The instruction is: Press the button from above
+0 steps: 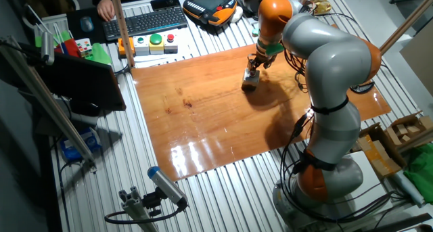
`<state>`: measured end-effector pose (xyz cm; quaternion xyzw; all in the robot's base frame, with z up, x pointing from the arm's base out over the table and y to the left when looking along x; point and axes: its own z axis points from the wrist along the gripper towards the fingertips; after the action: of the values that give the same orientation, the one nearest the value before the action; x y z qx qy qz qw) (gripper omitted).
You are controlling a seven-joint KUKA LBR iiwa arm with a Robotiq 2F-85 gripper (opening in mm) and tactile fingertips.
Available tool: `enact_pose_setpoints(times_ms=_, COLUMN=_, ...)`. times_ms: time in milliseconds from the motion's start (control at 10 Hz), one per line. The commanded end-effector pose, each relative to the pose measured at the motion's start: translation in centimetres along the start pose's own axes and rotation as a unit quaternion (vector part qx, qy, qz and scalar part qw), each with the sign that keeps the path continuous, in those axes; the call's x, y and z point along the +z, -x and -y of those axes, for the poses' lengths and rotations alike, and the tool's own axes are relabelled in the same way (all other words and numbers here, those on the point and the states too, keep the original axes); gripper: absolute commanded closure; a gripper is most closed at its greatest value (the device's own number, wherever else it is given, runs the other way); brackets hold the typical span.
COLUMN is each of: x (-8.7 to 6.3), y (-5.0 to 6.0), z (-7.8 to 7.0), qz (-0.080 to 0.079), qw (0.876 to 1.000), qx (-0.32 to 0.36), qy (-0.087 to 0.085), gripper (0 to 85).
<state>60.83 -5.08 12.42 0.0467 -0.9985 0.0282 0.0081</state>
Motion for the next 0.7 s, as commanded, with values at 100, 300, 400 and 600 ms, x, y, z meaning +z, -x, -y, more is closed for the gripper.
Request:
enact_pose_setpoints(times_ms=100, x=0.53, y=0.04, z=0.15, qz=0.002, qw=1.0, qx=-0.002, qy=0.0, gripper=19.3)
enact_pose_setpoints(times_ms=300, x=0.95, y=-0.07, z=0.17, qz=0.003, qw=1.0, qx=-0.003, qy=0.001, gripper=20.0)
enact_pose_setpoints(times_ms=400, x=1.02, y=-0.15, z=0.11, qz=0.003, qw=1.0, qx=-0.003, qy=0.002, gripper=20.0)
enact_pose_setpoints(times_ms=600, x=1.18, y=-0.26, z=0.15, qz=0.003, qw=1.0, qx=-0.003, qy=0.003, gripper=20.3)
